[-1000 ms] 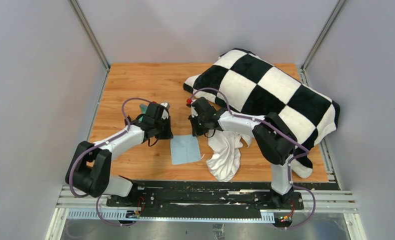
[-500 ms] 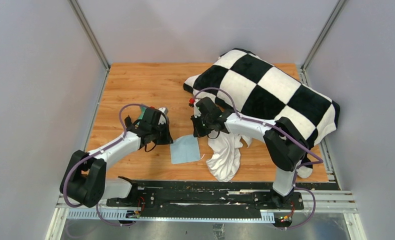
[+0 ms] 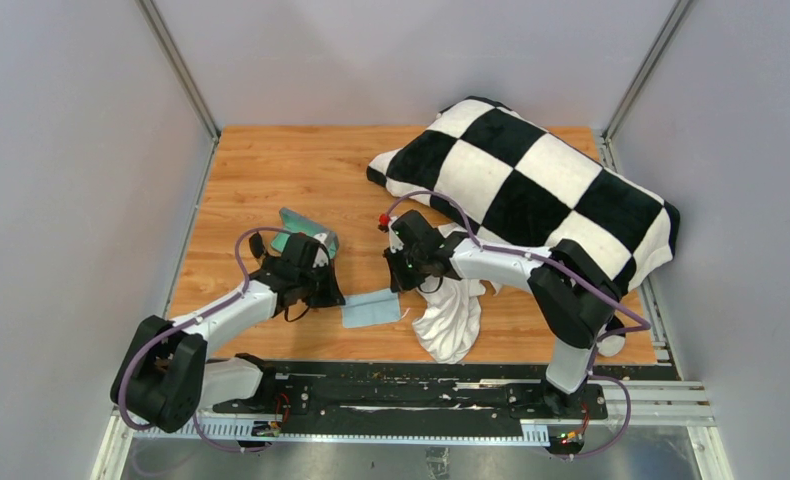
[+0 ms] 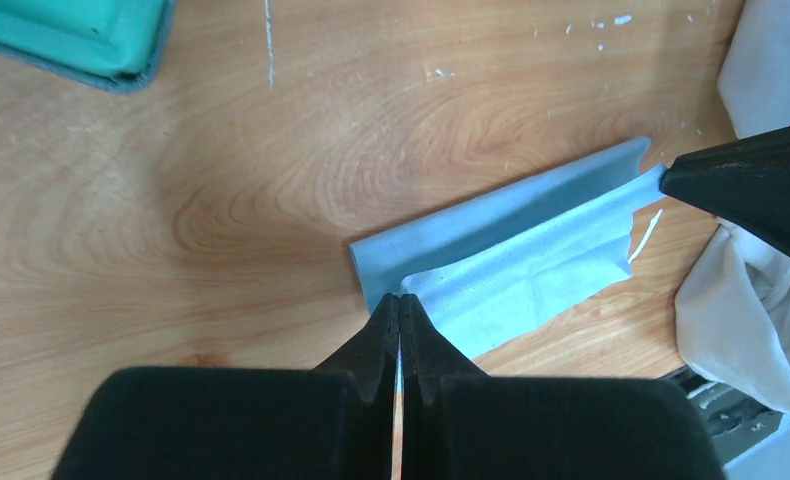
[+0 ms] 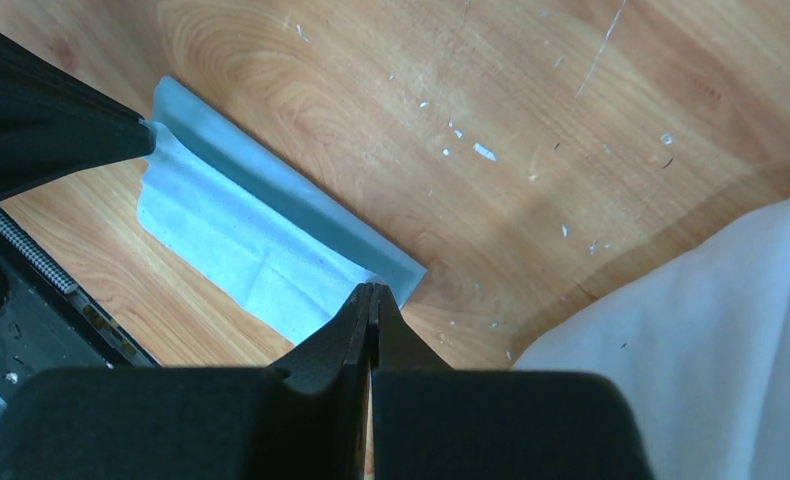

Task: Organize the sunglasses
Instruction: Fold the glasses cleaning cloth at the center of the board.

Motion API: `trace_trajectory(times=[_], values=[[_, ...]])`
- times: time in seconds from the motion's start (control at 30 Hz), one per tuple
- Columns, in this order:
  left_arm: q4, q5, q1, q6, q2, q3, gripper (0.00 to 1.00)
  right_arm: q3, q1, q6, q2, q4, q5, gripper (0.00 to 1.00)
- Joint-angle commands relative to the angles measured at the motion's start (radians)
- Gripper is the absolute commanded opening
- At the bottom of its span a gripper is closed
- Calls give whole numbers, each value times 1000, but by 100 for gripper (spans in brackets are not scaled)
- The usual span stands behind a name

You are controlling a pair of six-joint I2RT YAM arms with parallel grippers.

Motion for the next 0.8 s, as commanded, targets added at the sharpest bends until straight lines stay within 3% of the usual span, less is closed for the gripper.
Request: trace_trajectory(times=[0.0,0.77], values=[[10,9,-26,-36,-30,-30,0,-41,17,-2,-45,-10,-5,0],[18,-17,-71,-97,-87,-93,0,-103,52,-17,-70,-16,-24,0]])
